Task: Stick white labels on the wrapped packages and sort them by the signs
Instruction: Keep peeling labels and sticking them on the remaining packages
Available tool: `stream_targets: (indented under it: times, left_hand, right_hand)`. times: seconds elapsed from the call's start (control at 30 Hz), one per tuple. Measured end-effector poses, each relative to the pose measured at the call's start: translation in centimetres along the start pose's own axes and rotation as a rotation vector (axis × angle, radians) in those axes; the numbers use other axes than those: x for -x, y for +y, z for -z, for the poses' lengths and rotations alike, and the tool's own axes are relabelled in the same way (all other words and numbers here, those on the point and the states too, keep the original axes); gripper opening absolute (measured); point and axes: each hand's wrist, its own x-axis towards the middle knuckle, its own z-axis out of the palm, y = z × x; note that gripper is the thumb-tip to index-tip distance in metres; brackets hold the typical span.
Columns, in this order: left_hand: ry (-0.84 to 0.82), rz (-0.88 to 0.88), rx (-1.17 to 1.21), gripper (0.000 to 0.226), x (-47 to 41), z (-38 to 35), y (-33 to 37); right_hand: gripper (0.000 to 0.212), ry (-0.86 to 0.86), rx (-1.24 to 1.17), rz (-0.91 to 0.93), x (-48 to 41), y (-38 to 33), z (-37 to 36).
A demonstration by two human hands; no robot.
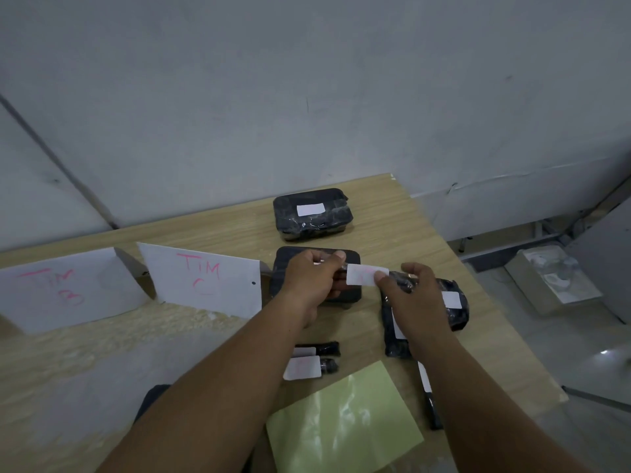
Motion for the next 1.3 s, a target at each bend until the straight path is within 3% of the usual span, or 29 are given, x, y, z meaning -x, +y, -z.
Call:
stream_targets:
  times: [0.1, 0.27, 0.47, 0.73, 0.9, 1.3]
  left_hand:
    - [-0.003, 0.013, -0.098, 0.026, 0.4, 1.4, -0.8]
    - [0.036, -0.065, -0.443, 0.06, 1.3, 3.1, -2.1]
    - [0.072, -0.113, -0.544, 0.042, 1.0, 3.8, -3.6]
    - [0.068, -0.192, -0.805, 0.042, 0.7, 4.2, -4.3]
    - [0.033, -0.147, -0.999, 0.036, 0.7, 4.5, -5.1]
    - [0.122, -0.208, -1.246, 0.042, 1.3, 4.1, -6.8]
  right_hand:
    - [0.026, -0.054, 0.048, -0.015, 0.4, 0.9, -0.5]
    - [0.033, -0.067, 0.129, -0.07, 1.0, 1.8, -1.6]
    - [0.033, -0.077, 0.166, -0.099, 1.4, 2.0, -2.3]
    - [0.042, -0.107, 0.302, -0.095, 1.4, 3.2, -2.3]
    - [0.048, -0.134, 0.465, -0.09, 1.4, 4.3, -3.1]
    - [0.046, -0.182, 0.705, -0.095, 1.5, 5.6, -4.5]
